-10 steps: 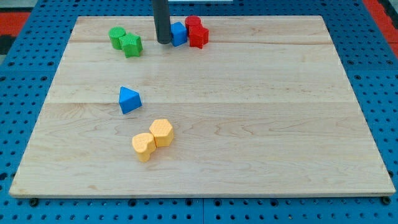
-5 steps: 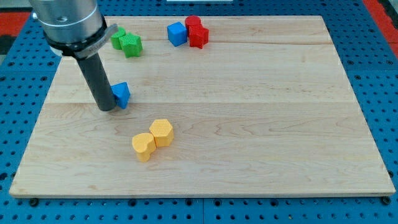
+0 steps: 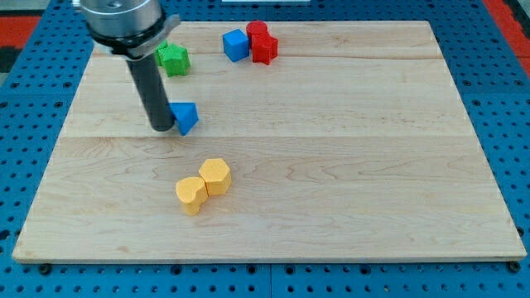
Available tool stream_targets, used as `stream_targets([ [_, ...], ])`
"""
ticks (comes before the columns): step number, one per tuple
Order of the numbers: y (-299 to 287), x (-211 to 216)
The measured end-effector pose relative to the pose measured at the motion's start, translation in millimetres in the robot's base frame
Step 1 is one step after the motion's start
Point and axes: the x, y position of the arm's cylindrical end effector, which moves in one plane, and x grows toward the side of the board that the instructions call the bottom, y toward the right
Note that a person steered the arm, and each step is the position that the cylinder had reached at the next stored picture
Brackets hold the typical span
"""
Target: Move the blue triangle below the blue cube
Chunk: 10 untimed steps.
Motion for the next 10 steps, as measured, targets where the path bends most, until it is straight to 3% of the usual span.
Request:
stream_targets([
  [3, 69.4, -1.4],
  [6, 49.2, -53.8],
  [8, 97.6, -124.8],
  [10, 98.5, -63.8],
])
